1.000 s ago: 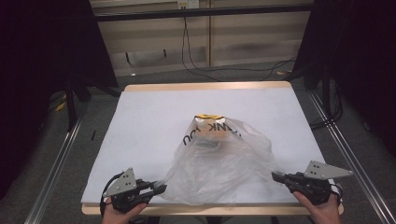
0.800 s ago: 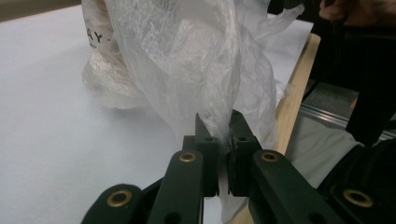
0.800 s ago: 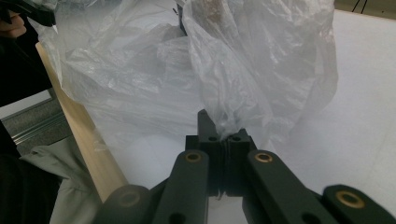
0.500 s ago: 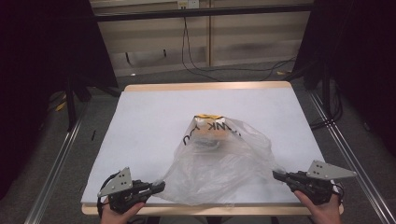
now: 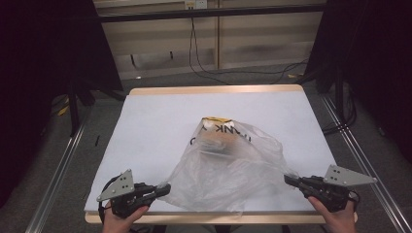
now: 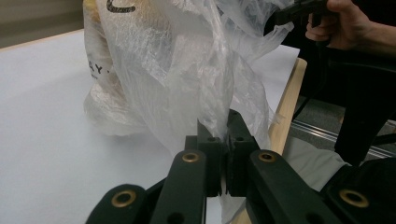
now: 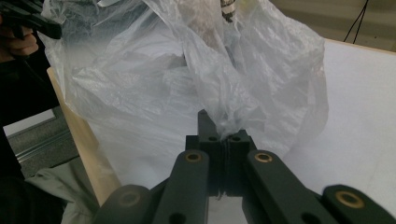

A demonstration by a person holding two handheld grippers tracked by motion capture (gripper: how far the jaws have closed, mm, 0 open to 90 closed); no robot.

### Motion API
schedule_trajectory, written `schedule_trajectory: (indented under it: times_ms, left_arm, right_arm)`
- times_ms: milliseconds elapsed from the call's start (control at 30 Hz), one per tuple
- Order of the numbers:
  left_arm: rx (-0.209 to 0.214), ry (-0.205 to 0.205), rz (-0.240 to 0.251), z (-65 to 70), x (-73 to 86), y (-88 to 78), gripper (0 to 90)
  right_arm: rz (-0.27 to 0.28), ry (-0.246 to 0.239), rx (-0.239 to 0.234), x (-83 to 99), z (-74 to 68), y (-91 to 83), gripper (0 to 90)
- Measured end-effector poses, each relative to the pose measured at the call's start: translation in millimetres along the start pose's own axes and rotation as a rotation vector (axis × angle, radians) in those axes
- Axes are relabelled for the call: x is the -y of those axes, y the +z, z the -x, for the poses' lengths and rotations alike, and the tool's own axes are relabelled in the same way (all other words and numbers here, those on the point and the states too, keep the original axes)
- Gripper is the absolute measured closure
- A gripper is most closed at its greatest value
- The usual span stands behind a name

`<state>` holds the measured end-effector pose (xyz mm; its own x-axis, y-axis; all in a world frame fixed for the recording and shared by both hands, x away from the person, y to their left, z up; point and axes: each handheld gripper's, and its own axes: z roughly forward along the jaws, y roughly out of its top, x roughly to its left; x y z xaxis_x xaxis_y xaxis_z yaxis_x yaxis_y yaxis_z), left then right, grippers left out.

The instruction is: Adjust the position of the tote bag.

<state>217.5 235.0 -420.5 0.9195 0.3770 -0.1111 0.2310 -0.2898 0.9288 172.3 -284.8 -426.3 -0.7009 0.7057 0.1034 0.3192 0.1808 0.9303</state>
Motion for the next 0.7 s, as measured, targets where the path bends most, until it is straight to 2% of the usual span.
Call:
schedule_trajectory:
  times_ms: [67, 233, 333, 500, 700]
  left_arm:
    - [0.0, 0.015, 0.0, -0.4, -2.0, -1.1, 87.7]
    - [0.001, 0.005, 0.018, 0.5, -6.5, -2.1, 87.7]
    - [0.008, 0.023, 0.016, -1.3, -12.8, -1.1, 87.7]
    - [0.008, 0.009, 0.037, -4.4, -21.0, 0.3, 87.7]
    - [-0.007, 0.036, 0.062, -7.0, -35.4, -0.6, 87.8]
  right_arm:
    - [0.009, -0.003, -0.006, -2.6, 0.7, 0.6, 88.9]
    - [0.03, -0.011, -0.03, -10.6, -0.6, 2.2, 88.9]
    - [0.044, -0.023, -0.038, -17.4, -0.8, 3.0, 89.0]
    - [0.066, -0.032, -0.04, -27.5, -0.7, 0.5, 89.0]
    - [0.091, -0.046, -0.042, -38.6, 1.1, -1.3, 89.1]
